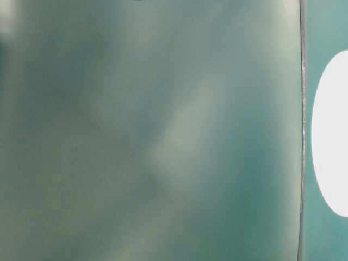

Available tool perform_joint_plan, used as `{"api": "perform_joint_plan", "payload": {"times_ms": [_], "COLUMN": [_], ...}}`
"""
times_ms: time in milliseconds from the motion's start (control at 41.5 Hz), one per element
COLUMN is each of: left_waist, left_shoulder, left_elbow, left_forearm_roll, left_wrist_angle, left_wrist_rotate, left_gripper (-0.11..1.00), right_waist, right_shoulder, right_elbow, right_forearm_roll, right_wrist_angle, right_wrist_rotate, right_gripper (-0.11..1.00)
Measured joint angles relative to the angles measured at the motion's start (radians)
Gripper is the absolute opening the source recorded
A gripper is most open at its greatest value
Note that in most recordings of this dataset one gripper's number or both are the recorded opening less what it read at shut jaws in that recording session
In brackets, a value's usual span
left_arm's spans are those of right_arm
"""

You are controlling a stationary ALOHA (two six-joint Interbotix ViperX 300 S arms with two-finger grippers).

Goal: Scoop the yellow hexagonal prism block from the bowl with a spoon using the right arm.

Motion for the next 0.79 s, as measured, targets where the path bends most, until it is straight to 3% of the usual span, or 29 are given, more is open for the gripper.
{"api": "perform_joint_plan", "payload": {"times_ms": [337,794], "left_waist": [0.000,0.000], "left_shoulder": [0.000,0.000], "left_elbow": [0.000,0.000], "left_forearm_roll": [0.000,0.000], "left_wrist_angle": [-0.002,-0.002], "left_wrist_rotate": [0.000,0.000], "left_gripper": [0.02,0.02], "right_waist": [0.021,0.032], "right_shoulder": [0.012,0.071], "right_elbow": [0.060,0.060], "right_forearm_roll": [0.003,0.011], "right_wrist_angle": [-0.127,-0.133], "right_wrist_rotate": [0.029,0.029], "right_gripper": [0.10,0.10]}}
